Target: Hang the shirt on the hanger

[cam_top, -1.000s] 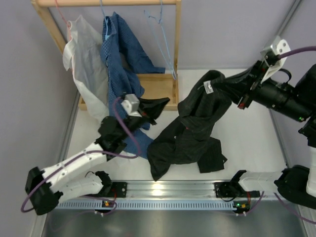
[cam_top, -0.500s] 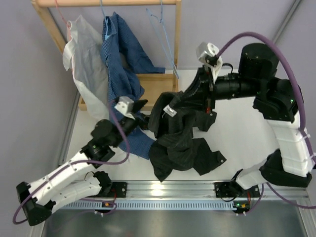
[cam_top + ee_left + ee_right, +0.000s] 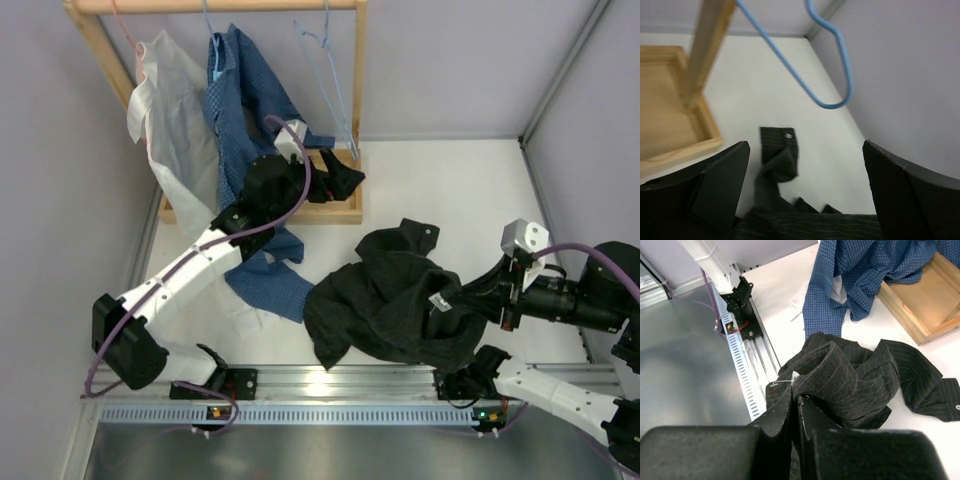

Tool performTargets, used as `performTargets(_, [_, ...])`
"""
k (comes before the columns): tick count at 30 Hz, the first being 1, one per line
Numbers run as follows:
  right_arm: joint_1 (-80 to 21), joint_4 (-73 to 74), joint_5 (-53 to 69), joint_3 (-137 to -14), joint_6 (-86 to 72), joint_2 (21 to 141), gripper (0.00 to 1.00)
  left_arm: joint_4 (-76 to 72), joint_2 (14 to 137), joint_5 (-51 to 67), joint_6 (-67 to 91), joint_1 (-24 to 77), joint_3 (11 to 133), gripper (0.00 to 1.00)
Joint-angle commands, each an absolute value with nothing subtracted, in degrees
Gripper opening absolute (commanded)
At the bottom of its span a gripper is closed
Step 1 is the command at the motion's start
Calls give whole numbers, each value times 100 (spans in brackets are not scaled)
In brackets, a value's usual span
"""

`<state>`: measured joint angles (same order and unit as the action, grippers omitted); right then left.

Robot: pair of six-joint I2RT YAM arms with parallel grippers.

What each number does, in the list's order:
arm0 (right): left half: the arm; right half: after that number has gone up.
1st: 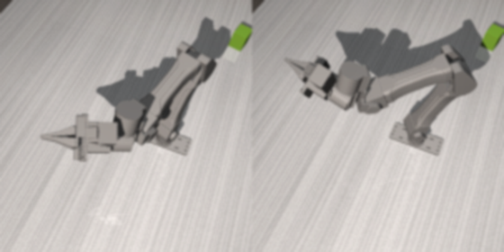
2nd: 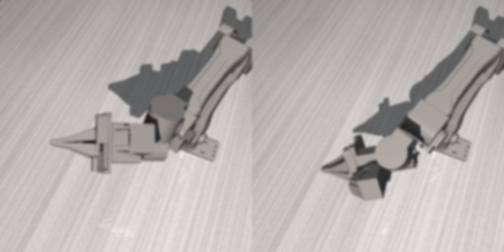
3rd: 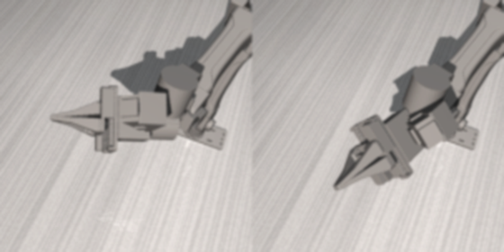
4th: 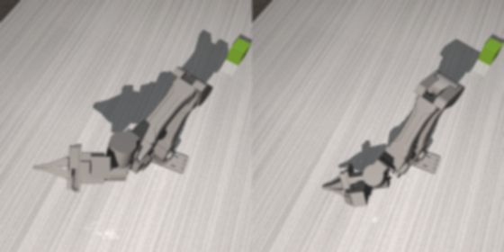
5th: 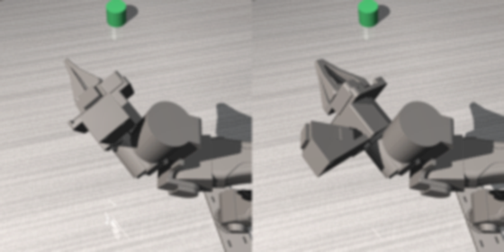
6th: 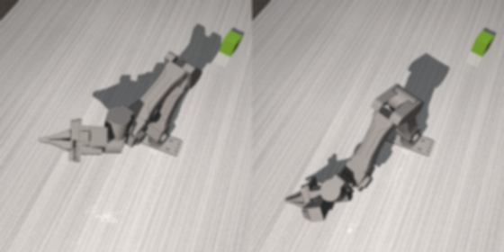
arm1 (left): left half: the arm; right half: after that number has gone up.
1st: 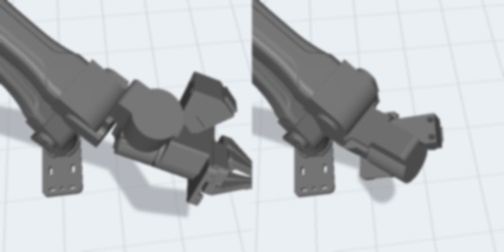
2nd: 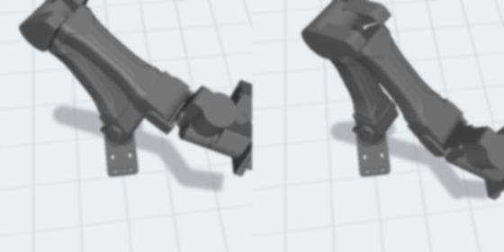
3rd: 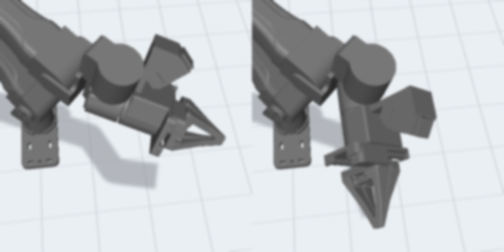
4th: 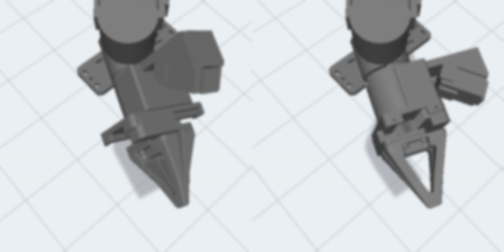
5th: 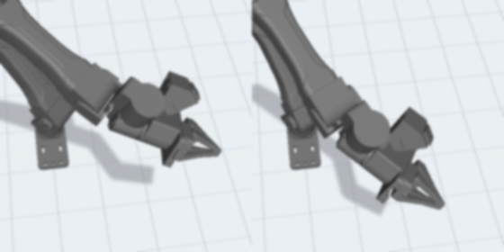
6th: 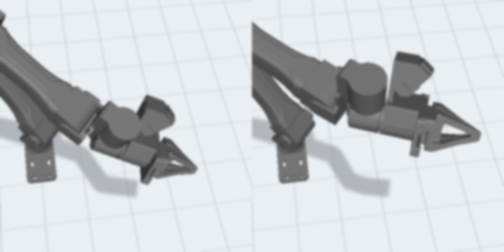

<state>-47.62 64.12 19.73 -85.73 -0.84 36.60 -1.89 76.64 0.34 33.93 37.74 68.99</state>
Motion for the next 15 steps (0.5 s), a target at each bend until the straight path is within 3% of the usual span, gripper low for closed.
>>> performTargets(1, [-4816,6249,2196,-8560,376,3876,0,61,8146,1842,4271,3814,7391,98])
performTargets(4, [-4808,6302,2215,-8596,518,3955,0,70,8700,2992,4639,3832,7769,98])
performTargets(8, [-4816,6293,1995,-8596,562,4043,0,141,9114,3629,4984,3920,7831,98])
performTargets(12, [-4808,6293,2065,-8578,677,4157,0,141,9342,4997,3049,3973,7866,94])
performTargets(15, [-4816,6293,2250,-8613,738,4254,0,-630,9290,5861,1841,3938,7202,95])
